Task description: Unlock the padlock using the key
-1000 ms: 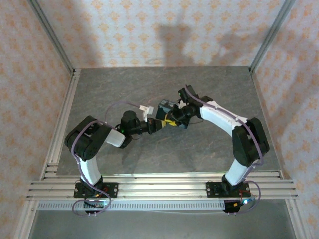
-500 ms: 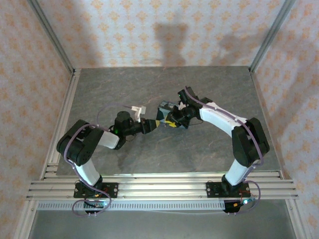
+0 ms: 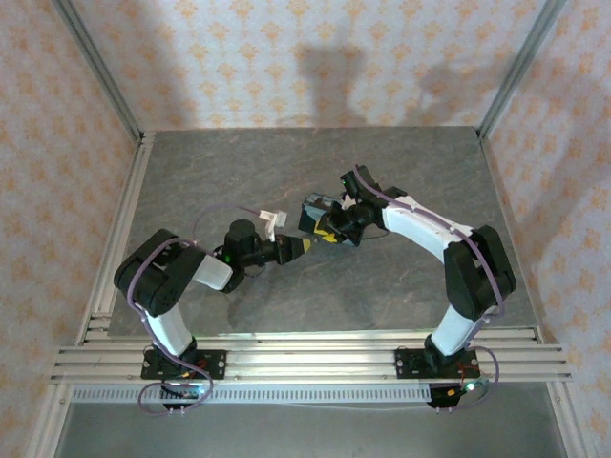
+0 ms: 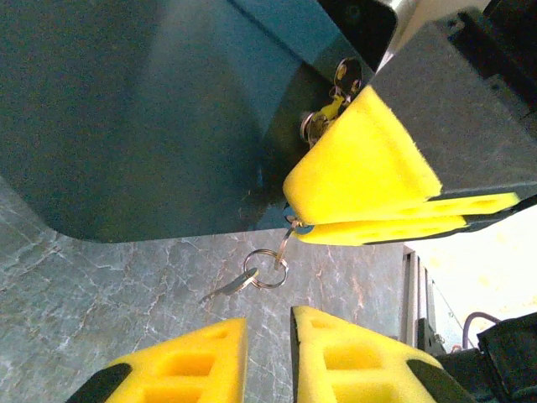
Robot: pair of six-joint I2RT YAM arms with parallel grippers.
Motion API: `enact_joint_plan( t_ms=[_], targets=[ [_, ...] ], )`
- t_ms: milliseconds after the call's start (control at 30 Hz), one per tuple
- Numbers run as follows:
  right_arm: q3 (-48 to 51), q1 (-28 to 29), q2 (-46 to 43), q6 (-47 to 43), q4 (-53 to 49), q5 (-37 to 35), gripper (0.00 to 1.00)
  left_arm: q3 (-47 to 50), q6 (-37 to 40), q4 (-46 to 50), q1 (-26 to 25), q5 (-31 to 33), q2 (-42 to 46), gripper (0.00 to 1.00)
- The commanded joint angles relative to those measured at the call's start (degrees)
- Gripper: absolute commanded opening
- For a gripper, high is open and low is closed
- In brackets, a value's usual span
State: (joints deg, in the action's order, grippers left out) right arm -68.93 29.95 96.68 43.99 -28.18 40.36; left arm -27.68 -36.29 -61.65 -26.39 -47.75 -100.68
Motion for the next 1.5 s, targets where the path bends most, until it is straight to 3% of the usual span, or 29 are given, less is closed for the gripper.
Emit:
enact_joint_plan(
  t_ms=[0, 500, 933, 1100, 1467],
  targets=[
    [-0.1, 0.4, -0.1, 0.5, 1.6, 1.0, 0.00, -1.6, -0.9, -4.8, -0.3, -0.3, -1.7, 0.20],
    [0.3, 0.4, -0.5, 0.7, 1.6, 1.5, 0.00, -3.1, -1.5, -7.0, -0.5, 0.1, -3.0, 0.21],
    [0.5, 0.4, -0.4, 1.3, 2.3, 2.3, 0.00, -3.9, -2.4, -9.0, -1.4, -0.2, -4.7, 0.14],
    [1.2, 0.4, -0.5, 1.8, 3.0, 2.9, 0.00, -4.6, -2.6, -8.9, -1.6, -0.2, -5.0, 0.00],
    [5.4, 0.5, -1.1, 5.7, 8.7, 2.4, 0.00, -7.5, -8.4, -12.6, -2.8, 0.4, -7.0, 0.00]
  ],
)
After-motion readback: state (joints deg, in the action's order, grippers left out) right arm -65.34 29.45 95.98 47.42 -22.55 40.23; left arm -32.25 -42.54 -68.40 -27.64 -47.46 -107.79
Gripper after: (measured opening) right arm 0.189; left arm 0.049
